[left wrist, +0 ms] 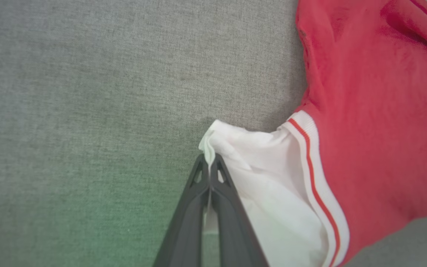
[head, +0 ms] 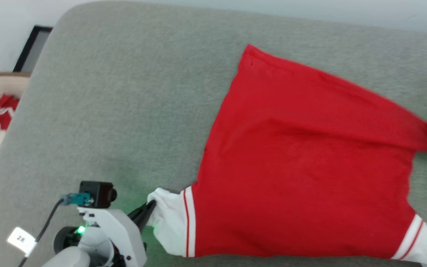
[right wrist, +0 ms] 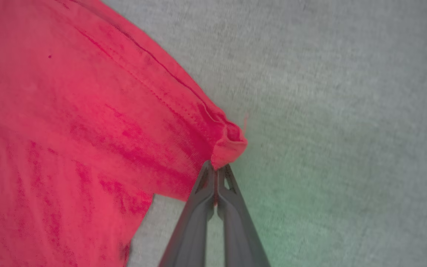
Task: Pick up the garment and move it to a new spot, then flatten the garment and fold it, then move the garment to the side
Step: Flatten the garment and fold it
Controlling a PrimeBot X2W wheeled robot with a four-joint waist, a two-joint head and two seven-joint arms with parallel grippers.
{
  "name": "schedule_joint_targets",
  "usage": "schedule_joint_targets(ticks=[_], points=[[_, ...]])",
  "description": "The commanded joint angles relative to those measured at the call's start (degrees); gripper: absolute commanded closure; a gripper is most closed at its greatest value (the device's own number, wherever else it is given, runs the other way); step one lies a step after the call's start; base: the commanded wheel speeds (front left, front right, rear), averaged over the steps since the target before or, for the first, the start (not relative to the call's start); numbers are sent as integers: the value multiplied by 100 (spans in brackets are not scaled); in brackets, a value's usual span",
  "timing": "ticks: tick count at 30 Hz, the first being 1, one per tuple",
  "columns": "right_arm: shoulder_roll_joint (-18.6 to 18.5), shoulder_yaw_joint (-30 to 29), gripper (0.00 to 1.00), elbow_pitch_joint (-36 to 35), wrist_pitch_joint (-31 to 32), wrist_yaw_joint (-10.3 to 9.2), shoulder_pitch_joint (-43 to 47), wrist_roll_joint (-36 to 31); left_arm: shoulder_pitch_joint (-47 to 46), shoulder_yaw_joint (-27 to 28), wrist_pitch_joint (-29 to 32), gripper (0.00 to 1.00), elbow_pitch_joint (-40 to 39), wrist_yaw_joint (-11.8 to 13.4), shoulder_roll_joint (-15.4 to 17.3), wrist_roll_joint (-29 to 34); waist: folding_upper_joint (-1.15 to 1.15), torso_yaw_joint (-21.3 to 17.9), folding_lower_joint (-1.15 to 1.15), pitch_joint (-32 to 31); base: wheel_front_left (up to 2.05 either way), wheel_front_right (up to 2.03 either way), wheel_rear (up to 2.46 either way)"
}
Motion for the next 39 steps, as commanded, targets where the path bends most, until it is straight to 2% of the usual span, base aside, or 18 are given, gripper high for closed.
schedule_joint_targets(ticks=[1, 7, 8, 12, 18, 21, 22, 23, 24, 25, 26, 32, 39], points=[[26, -145, 100, -219, 20, 0, 358, 57, 95, 43, 1, 100, -15, 72, 75, -19, 0, -363, 0, -320, 0, 0, 0], [312, -836, 100, -1132, 92, 0, 1778, 27, 261, 118, 11, 100, -112, 238, 236, -73, 0, -590, 0, -498, 0, 0, 0], [312, -836, 100, -1132, 92, 0, 1778, 27, 261, 118, 11, 100, -112, 238, 236, -73, 0, -590, 0, -498, 0, 0, 0], [693, -1242, 100, -1532, 132, 0, 2570, -94, 323, 133, 4, 100, -147, 270, 295, -84, 0, -658, 0, -571, 0, 0, 0], [1302, -1461, 100, -1571, 1, -1, 3245, -334, 384, 112, -40, 100, -103, 219, 310, -103, 0, -691, 0, -620, 0, 0, 0], [1464, -1473, 100, -1395, -99, -1, 3271, -463, 396, 116, -47, 100, -75, 182, 294, -127, 0, -688, 0, -632, 0, 0, 0], [1477, -1434, 93, -1324, -142, -2, 3238, -520, 403, 121, -57, 100, -65, 177, 297, -128, 0, -693, 0, -633, 0, 0, 0], [1497, -1397, 72, -1249, -180, -3, 3199, -563, 408, 122, -68, 100, -58, 167, 302, -127, 0, -699, 0, -635, 0, 0, 0], [1470, -1333, 56, -1184, -195, -3, 3175, -631, 410, 120, -75, 100, -50, 157, 303, -125, 0, -700, 0, -639, 0, 0, 0], [1441, -1282, 11, -1130, -241, -3, 3147, -665, 414, 118, -78, 100, -38, 150, 306, -125, 0, -702, 0, -644, 0, 0, 0], [1439, -1277, 0, -1118, -268, -3, 3127, -679, 422, 118, -83, 100, -32, 146, 308, -125, 0, -708, 0, -650, 0, 0, 0], [1217, -1312, 0, -1457, -155, -4, 3096, -593, 474, 119, -107, 100, -22, 136, 321, -141, 0, -739, 0, -689, 0, 0, 0], [1038, -1784, 0, -2607, 294, -2, 3335, -362, 524, 87, -114, 100, -73, 129, 297, -164, 0, -690, 0, -749, 0, 0, 0]])
